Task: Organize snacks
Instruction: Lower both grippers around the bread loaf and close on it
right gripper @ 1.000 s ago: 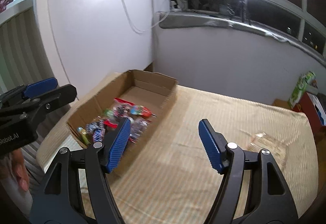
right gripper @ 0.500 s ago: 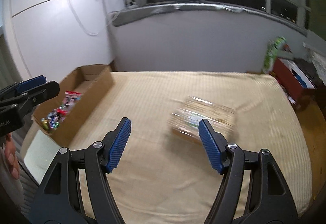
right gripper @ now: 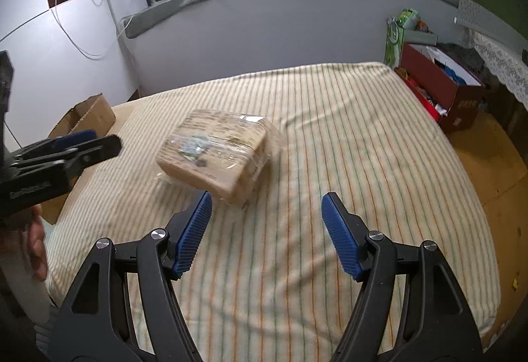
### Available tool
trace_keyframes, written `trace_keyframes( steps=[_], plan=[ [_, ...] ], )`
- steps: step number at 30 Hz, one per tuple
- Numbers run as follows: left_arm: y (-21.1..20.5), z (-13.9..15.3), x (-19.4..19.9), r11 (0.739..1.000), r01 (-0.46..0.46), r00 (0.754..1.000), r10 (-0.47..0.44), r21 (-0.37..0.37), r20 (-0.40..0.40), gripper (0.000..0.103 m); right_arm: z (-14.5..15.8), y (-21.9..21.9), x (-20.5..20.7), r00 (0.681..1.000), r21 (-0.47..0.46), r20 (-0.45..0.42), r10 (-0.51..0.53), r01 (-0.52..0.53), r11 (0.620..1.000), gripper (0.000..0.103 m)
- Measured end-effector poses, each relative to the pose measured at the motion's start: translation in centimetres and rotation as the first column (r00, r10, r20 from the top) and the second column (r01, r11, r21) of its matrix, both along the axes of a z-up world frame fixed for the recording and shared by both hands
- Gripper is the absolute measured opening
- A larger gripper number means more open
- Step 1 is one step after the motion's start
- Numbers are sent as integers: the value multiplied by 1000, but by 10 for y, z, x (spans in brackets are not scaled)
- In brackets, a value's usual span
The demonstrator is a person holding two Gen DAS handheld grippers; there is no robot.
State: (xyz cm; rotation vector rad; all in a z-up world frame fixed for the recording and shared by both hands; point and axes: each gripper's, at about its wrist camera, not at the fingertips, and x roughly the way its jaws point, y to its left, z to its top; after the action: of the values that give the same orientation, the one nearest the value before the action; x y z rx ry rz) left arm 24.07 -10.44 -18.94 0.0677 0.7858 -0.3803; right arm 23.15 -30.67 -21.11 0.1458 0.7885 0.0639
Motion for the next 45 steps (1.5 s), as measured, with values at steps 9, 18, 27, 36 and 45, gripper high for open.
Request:
trace_keyframes(
  steps=[9, 18, 27, 36, 45],
  plan=[
    [-18, -20, 30, 998, 19, 997, -23, -54, -80, 69, -7, 0, 36, 1000, 71, -17, 11, -10, 997, 72],
    [-26, -32, 47, 993, 63, 991, -74, -95, -111, 69, -20, 1, 59, 999, 153, -34, 42, -37, 988, 72],
    [-23, -36, 55, 979, 111, 979, -137, -171, -150, 63, -22, 2, 63, 997, 193, -31, 66, -59, 979, 55],
    [-29, -34, 53, 968, 139, 973, -173, -211, -154, 45, -19, 6, 60, 998, 199, -29, 65, -58, 978, 49],
    [-28, -21, 45, 969, 137, 977, -166, -204, -134, 45, -5, 6, 51, 998, 201, 5, 67, -67, 977, 47]
  ],
)
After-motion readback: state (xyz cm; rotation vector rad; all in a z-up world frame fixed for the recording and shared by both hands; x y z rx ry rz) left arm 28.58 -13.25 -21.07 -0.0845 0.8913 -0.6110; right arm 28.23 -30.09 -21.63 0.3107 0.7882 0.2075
